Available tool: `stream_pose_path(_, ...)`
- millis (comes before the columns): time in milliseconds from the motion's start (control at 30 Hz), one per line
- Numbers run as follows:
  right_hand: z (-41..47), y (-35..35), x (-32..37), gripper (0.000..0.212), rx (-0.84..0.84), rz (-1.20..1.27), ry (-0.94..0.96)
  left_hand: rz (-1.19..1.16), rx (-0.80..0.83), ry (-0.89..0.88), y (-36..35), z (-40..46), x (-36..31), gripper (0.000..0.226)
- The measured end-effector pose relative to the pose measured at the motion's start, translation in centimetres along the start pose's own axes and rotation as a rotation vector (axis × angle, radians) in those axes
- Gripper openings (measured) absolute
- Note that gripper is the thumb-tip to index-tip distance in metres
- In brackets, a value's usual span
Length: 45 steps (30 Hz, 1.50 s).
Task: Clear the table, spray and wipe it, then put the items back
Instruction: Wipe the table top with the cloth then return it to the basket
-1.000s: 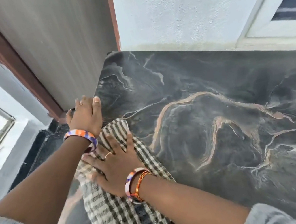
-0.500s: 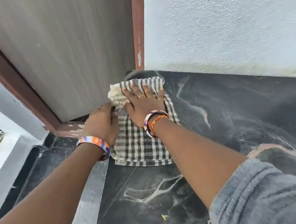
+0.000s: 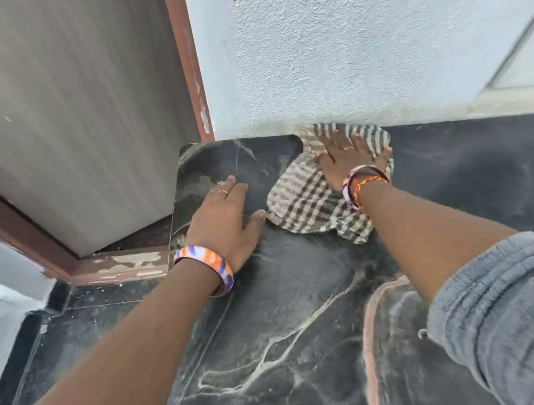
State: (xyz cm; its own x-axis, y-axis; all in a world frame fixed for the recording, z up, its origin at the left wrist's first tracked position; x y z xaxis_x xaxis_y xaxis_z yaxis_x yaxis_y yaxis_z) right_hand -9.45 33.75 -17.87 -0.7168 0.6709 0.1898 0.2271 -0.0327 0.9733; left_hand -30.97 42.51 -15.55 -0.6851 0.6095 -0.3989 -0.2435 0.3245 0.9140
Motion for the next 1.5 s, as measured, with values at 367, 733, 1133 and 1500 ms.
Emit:
stream_pose_path(367,-13.0,-0.8,-2.6,0.051,0.021,-0.051,-0.164,-0.033,-0.002,0.05,1.2,-5.8,2.7,0.05)
stream_pose_path(733,-32.1,-7.0,15.4,0.049,0.12,-0.054,0.685,-0.05,-0.232,0.232,3.0,-21.8,7.3,0.03)
stream_pose_path(1133,-44.3,-5.5,-1.8,0.049,0.063,-0.024,0.228,-0.063,-0.087,0.156,-1.8,-33.4,0.8,0.033)
stream_pose_path(1500,-46.6,-4.1,-8.4,0.068,0.002,0.07,-0.283,-0.077,-0.043,0.024,-3.4,-34.3,-4.7,0.034)
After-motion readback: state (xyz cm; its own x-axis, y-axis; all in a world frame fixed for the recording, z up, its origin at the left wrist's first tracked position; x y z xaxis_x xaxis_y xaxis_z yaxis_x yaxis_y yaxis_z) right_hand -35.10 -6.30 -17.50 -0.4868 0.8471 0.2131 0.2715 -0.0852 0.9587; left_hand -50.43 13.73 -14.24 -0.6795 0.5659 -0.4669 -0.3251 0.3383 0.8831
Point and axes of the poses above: each hand's wrist, its own z-axis towards the middle knuckle, its own y-axis out of the back of the hand, x = y × z, the point moved 1 cm from there along z, towards the middle knuckle, and after that the axes turned 13 degrees about y, right-handed, at the moved point
